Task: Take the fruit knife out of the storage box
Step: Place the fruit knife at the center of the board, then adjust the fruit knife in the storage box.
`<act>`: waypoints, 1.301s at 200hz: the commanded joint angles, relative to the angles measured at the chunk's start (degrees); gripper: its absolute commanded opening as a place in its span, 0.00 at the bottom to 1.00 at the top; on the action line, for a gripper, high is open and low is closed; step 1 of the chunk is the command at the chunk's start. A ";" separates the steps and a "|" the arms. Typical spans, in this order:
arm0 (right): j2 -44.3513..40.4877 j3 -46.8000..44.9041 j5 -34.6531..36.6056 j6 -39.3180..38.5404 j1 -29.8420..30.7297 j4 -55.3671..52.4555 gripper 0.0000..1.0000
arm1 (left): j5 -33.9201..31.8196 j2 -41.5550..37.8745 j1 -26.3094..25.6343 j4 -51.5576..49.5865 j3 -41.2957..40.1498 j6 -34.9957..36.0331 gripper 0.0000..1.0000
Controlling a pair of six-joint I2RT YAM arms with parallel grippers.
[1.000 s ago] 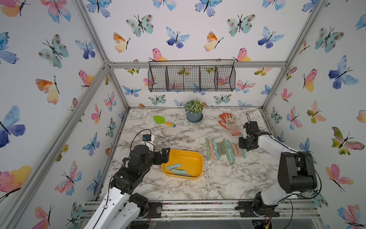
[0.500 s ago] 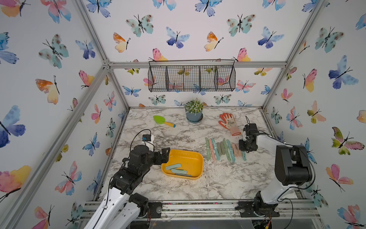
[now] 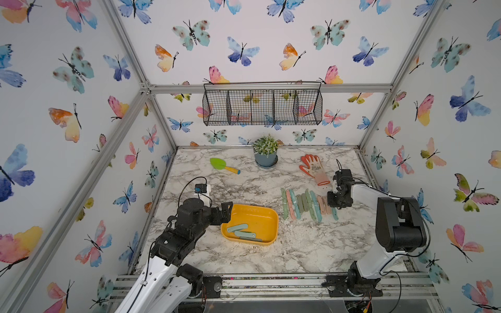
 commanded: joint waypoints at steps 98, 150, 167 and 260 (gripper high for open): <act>-19.63 0.73 -8.28 -3.38 16.23 0.44 0.40 | -7.11 -0.82 -0.17 -0.94 0.79 -1.41 0.98; -16.20 4.16 -12.30 -5.80 40.56 8.11 0.41 | -16.73 -3.35 -0.02 -2.53 0.62 -3.90 0.98; -12.75 6.68 -14.59 -7.47 45.29 8.44 0.42 | -18.03 -3.94 -0.03 -2.80 0.63 -4.39 0.98; 14.27 28.80 -8.71 -3.55 58.72 -5.46 0.50 | -22.10 -6.94 0.21 -3.75 0.70 -5.99 0.98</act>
